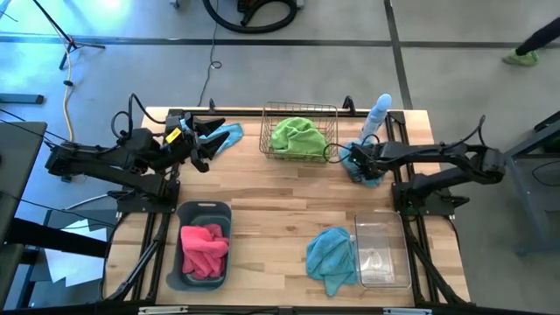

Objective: Sort microfiber towel by color & place in baskets
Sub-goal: Put the top right blue towel into the transparent bin

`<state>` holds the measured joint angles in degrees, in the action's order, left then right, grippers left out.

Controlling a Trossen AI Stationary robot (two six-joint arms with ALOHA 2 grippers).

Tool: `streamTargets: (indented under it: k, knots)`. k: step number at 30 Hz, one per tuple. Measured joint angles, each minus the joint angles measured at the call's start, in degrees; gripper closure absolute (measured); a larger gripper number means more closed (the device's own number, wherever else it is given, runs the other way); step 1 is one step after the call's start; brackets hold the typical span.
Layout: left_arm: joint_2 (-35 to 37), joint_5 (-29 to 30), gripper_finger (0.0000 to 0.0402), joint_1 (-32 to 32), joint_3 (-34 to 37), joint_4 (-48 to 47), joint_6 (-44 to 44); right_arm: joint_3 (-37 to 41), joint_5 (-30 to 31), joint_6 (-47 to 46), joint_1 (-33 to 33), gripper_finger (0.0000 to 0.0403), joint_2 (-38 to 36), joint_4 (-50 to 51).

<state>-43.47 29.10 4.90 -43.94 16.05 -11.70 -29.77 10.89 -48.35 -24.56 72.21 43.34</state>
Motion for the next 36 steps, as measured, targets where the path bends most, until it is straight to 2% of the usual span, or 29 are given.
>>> streamTargets:
  k: [7,12,17,22,26,31,36]
  knots:
    - [-0.01,0.00,0.0156,0.01,0.00,0.00,0.00,-4.61,0.09,6.12,-0.02,0.0398,-8.30,7.15]
    - [-0.01,0.00,0.0156,0.01,0.00,0.01,-0.02,-11.54,0.85,8.80,-0.02,0.0400,-15.77,11.68]
    - [-0.01,0.04,0.0156,0.01,0.00,0.00,-0.02,-20.67,-1.73,14.01,-0.02,0.0401,-21.08,13.61]
    - [-0.01,0.07,0.0156,0.01,0.00,0.01,-0.04,-29.43,-6.69,18.83,-0.02,0.0402,-22.85,14.40]
    - [-0.01,0.09,0.0156,0.01,0.00,0.02,-0.04,-34.27,-8.01,20.51,1.28,0.0402,-22.83,15.20]
    - [0.01,1.11,0.0156,0.01,0.00,0.02,-0.07,-35.31,-8.61,20.76,4.87,0.0402,-22.74,15.28]
    - [-0.01,1.73,0.0156,-0.01,0.00,0.02,0.30,-35.31,-15.63,21.21,12.07,0.0402,-22.65,13.25]
